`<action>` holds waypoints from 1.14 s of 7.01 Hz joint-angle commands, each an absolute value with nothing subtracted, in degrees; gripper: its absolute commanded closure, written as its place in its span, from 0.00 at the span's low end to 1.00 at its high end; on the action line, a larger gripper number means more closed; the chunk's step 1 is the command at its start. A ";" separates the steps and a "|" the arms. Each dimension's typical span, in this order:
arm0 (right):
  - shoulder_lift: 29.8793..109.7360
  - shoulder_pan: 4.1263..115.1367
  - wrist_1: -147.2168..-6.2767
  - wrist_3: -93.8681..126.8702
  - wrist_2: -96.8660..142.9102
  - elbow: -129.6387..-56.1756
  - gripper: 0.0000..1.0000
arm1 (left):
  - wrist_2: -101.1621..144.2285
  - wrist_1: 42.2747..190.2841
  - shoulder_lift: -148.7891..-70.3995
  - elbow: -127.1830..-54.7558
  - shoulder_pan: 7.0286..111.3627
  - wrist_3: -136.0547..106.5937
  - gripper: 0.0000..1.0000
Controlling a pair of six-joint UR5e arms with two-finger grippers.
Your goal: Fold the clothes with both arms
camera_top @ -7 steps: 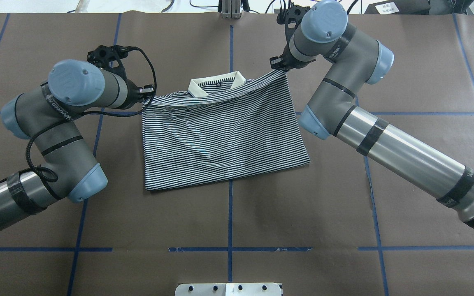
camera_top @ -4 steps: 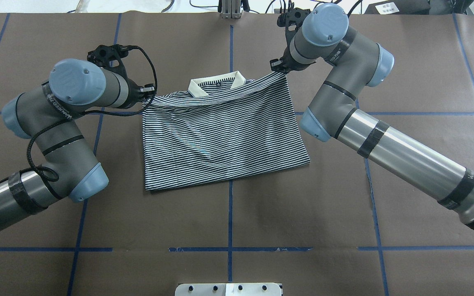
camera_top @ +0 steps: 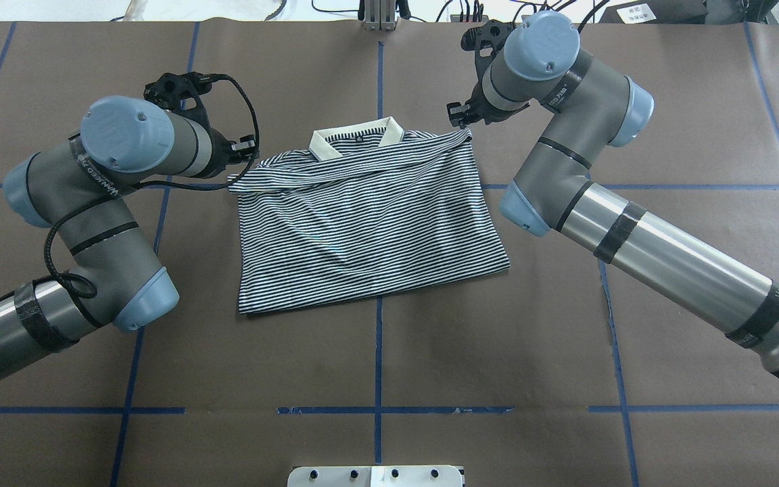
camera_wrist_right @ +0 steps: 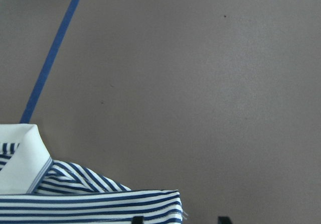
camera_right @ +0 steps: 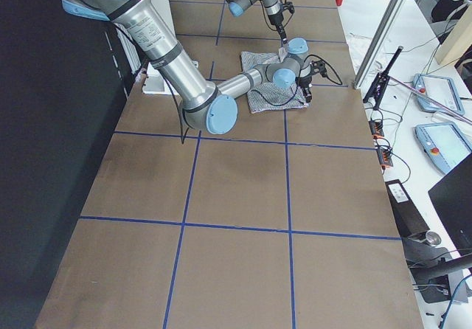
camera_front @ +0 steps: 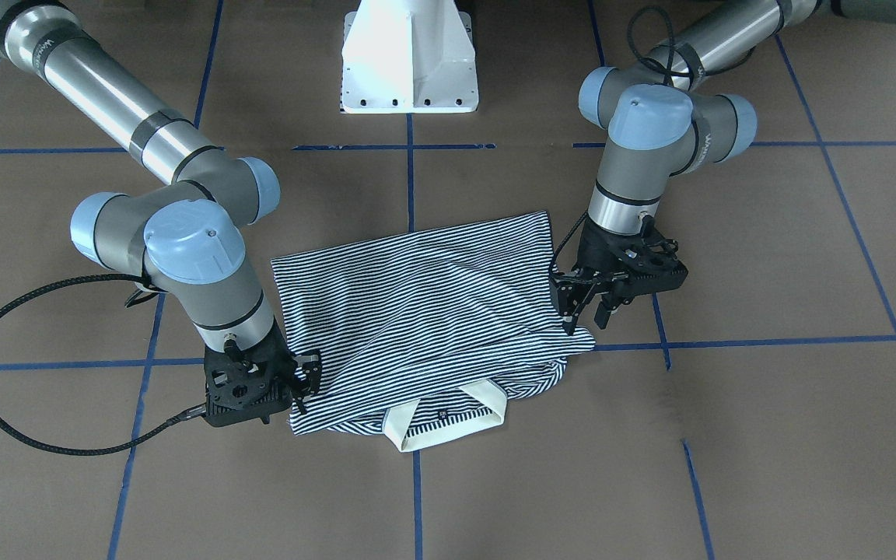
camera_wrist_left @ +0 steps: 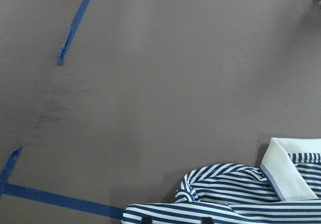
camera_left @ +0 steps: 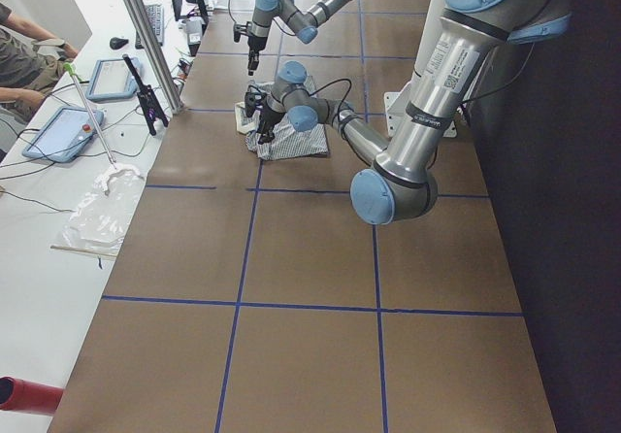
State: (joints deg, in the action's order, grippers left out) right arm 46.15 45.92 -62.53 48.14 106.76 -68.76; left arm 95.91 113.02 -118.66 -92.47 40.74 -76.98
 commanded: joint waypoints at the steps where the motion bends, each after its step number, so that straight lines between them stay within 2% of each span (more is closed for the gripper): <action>1: 51.28 46.05 -60.56 48.43 110.72 -74.22 0.00 | 96.15 112.68 -118.57 -93.16 40.78 -76.90 0.00; 2: 56.46 45.10 -61.17 49.38 112.22 -81.66 0.00 | 96.15 112.50 -118.56 -94.03 40.78 -76.90 0.00; 4: 63.08 40.63 -61.17 55.76 112.24 -89.70 0.00 | 96.15 112.15 -118.22 -97.19 40.78 -77.25 0.00; 5: 64.85 38.00 -61.17 58.16 111.80 -91.91 0.00 | 96.07 112.15 -117.86 -97.73 40.69 -77.52 0.00; 8: 67.58 36.65 -61.26 59.68 112.23 -92.63 0.00 | 96.06 112.15 -117.86 -98.00 40.69 -77.52 0.00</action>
